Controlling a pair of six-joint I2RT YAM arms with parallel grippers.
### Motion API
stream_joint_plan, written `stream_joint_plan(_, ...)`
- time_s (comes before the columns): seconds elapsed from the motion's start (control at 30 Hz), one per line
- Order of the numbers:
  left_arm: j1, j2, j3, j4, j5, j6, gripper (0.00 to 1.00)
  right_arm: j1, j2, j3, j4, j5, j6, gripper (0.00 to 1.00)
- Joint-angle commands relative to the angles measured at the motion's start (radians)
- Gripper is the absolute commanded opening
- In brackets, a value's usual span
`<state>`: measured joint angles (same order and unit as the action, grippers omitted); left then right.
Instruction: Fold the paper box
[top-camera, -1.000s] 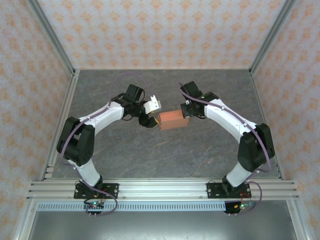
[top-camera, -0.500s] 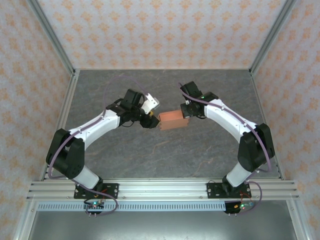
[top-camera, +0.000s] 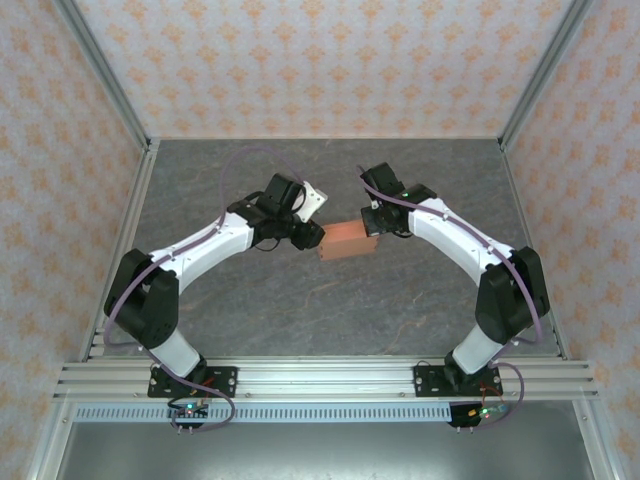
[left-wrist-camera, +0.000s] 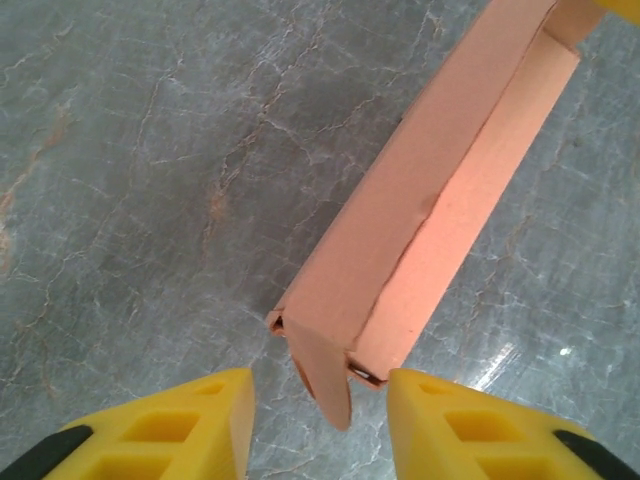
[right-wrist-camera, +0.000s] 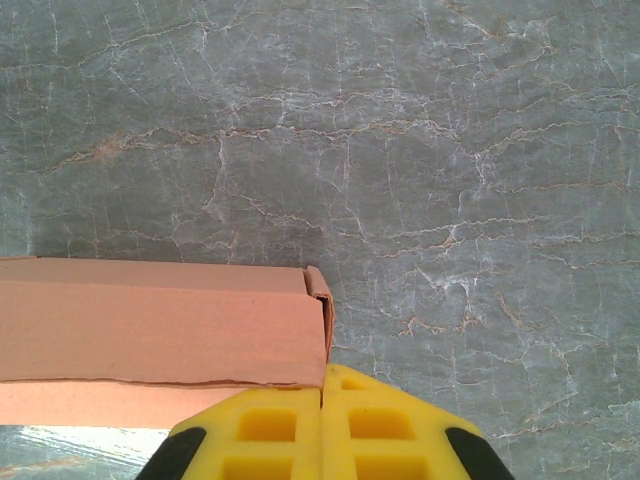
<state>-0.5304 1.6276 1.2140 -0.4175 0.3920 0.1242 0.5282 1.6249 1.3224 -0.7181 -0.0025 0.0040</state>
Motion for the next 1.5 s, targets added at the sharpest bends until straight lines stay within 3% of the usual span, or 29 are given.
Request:
stream_joint_plan(0.0, -0.008, 0.015, 0.043, -0.030, -0.043, -0.021, 0.36, 0.009, -0.010, 0.021, -0.029, 0.027, 0.015, 0.00)
stream_joint_plan(0.9, -0.011, 0.060, 0.091, -0.064, -0.032, -0.028, 0.13, 0.010, -0.013, 0.027, -0.033, 0.025, 0.019, 0.00)
stream_joint_plan(1.23, -0.022, 0.050, 0.086, -0.012, -0.044, -0.180, 0.02, 0.012, -0.023, 0.011, -0.022, 0.029, 0.033, 0.00)
stream_joint_plan(1.47, -0.029, 0.048, 0.068, 0.039, -0.042, -0.301, 0.00, 0.014, -0.029, -0.001, -0.012, 0.025, 0.041, 0.00)
